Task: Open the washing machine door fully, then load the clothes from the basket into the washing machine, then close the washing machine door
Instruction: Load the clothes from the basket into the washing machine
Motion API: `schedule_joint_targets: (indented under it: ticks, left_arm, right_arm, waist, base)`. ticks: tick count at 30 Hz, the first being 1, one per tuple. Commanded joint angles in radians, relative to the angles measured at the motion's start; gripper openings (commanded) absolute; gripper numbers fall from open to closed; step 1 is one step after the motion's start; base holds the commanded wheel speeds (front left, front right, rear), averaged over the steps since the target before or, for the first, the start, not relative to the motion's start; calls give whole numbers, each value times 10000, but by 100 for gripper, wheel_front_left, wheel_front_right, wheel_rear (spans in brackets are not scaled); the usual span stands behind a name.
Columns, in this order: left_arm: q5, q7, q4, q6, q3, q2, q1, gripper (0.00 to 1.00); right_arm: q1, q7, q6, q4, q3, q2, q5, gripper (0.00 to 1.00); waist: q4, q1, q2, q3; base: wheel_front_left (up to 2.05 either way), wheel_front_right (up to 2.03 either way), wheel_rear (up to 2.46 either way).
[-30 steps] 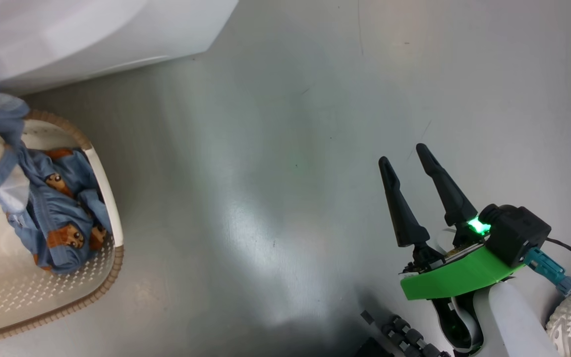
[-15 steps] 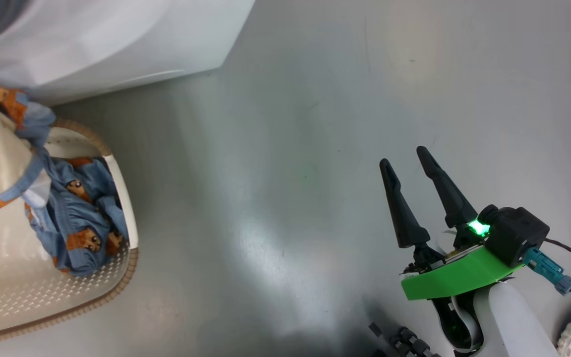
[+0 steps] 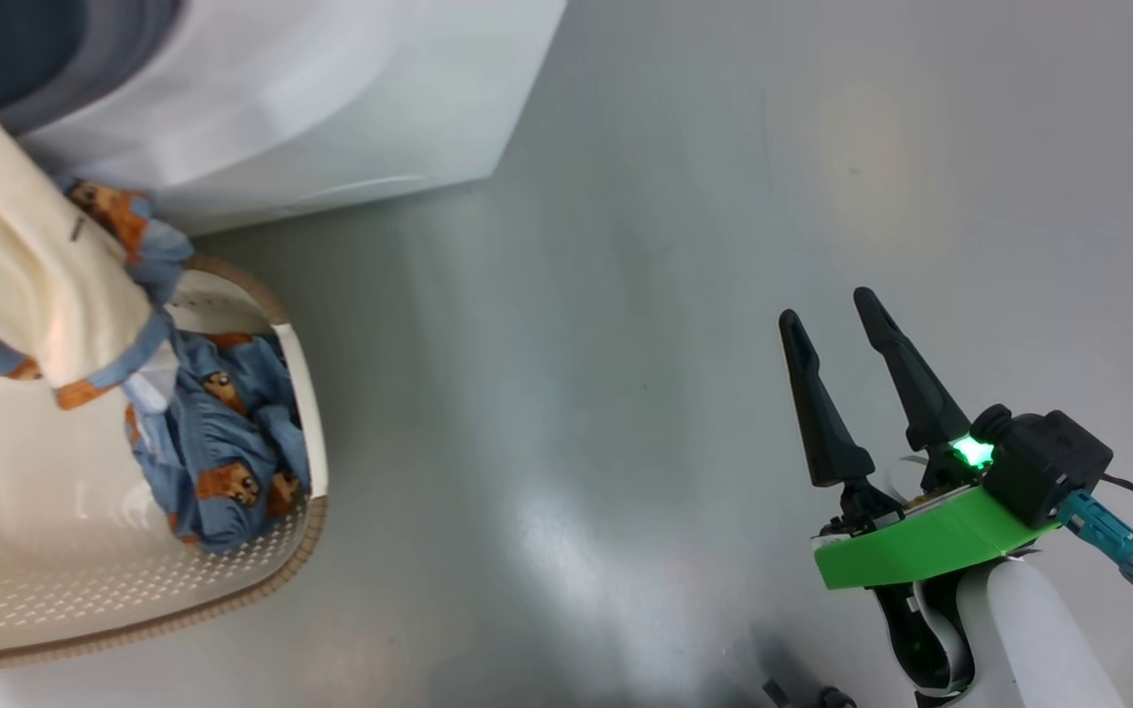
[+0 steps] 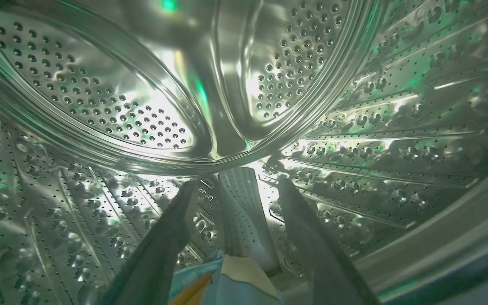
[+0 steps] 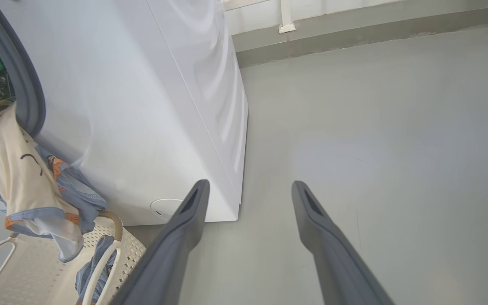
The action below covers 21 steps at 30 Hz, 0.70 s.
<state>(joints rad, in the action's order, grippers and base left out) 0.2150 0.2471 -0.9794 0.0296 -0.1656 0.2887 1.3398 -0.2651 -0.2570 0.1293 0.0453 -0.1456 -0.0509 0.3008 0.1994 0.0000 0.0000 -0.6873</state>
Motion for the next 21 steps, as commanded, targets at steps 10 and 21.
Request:
schedule_joint_targets:
  ticks: [10, 21]
  left_arm:
    - [390, 143, 2602, -187, 394, 448, -2605, 100]
    - [818, 132, 6117, -842, 932, 511, -6407, 100]
  right_arm:
    - [648, -48, 14, -259, 27, 7, -155, 100]
    - [743, -48, 14, -314, 2, 7, -208, 100]
  waist:
    - [-556, 0, 0, 693]
    - [-701, 0, 0, 895]
  base:
    - [0, 0, 0]
    - [0, 0, 0]
